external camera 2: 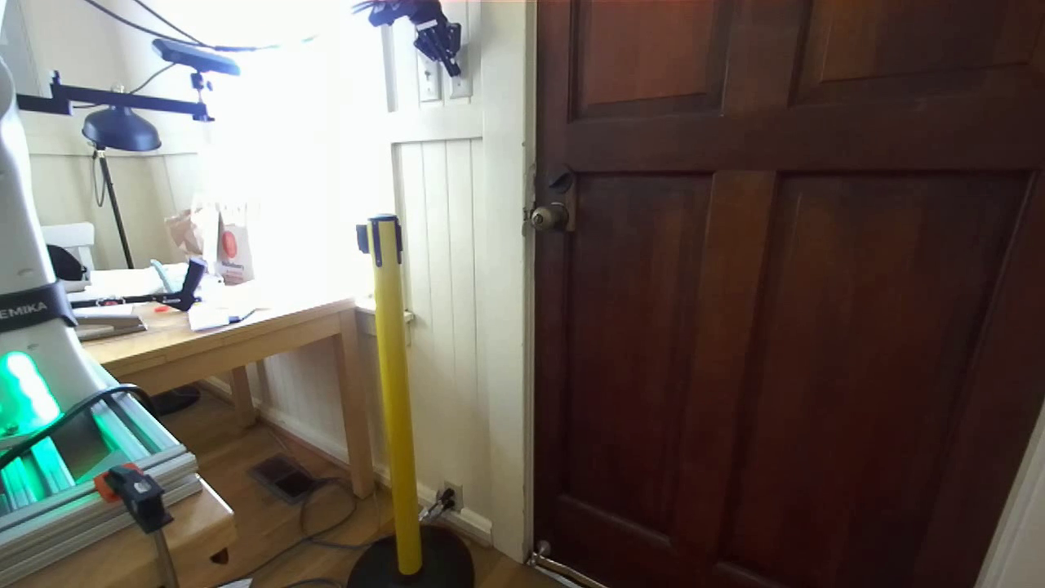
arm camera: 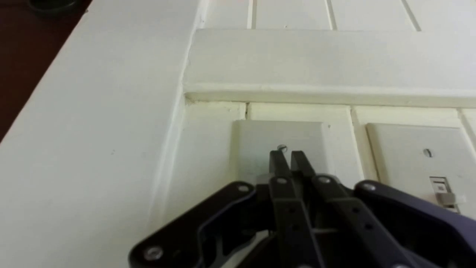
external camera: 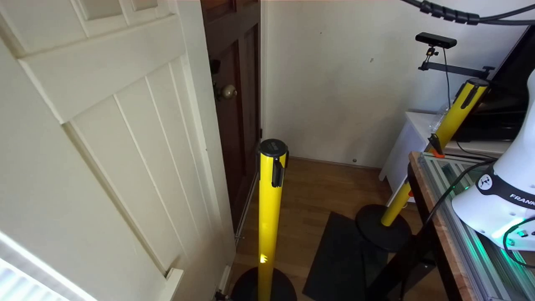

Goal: Push the switch on the right down

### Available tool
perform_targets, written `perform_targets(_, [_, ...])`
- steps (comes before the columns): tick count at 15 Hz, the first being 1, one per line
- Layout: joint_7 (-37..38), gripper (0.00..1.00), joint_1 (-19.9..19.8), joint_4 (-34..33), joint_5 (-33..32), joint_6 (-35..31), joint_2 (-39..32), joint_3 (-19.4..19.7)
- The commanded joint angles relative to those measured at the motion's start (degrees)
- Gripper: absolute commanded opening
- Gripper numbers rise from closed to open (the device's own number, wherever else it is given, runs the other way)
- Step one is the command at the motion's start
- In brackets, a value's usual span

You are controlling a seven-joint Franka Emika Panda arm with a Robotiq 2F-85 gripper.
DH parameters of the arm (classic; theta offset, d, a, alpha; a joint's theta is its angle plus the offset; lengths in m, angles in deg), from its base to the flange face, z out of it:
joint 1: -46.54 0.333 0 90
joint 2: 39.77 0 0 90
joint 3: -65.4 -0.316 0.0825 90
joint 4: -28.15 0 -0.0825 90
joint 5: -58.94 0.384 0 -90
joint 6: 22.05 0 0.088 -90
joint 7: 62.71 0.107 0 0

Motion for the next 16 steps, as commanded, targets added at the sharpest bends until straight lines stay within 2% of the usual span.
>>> perform_targets(1, [-0.81,0.02,1.28,4.08,1.23,1.45,0.25,0.01])
perform_targets(10, [-2.03,0.02,1.34,5.0,1.48,1.37,-0.15,-0.21])
perform_targets(11, [-2.07,0.33,1.36,4.89,1.45,1.4,-0.18,-0.19])
perform_targets(13, [-2.3,0.4,1.53,5.44,1.67,3.16,-0.49,-0.32])
perform_targets(16, [-2.38,0.6,2.48,7.64,1.86,5.34,-1.59,-0.74])
